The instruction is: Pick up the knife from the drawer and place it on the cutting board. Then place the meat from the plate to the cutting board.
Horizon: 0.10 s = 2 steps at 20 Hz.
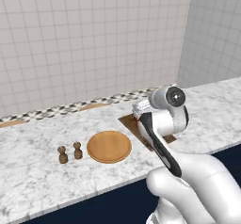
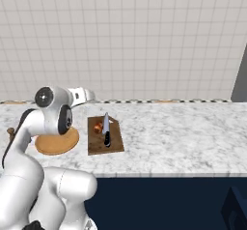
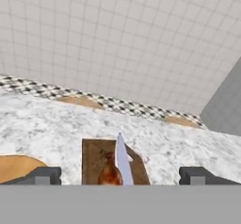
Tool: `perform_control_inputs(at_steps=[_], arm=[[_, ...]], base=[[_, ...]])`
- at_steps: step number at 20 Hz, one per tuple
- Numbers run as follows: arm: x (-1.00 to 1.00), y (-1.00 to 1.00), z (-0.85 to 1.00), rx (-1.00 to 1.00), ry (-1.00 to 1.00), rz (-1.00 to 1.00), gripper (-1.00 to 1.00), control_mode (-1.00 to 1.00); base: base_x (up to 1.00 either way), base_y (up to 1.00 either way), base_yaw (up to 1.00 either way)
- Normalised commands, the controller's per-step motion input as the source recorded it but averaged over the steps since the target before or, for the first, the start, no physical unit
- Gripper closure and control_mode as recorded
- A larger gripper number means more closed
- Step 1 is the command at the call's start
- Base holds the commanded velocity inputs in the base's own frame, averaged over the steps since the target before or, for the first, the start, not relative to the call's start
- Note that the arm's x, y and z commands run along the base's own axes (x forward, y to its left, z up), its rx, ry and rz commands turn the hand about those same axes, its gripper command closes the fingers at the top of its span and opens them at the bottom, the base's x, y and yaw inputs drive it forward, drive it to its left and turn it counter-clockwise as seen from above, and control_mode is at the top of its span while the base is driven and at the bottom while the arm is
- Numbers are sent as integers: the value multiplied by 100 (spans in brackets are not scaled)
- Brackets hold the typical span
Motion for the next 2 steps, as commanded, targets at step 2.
perform_control_inputs(at_steps=[2], arm=[[0, 25, 23, 0, 0, 0, -100, -100]], base=[[0, 0, 0]])
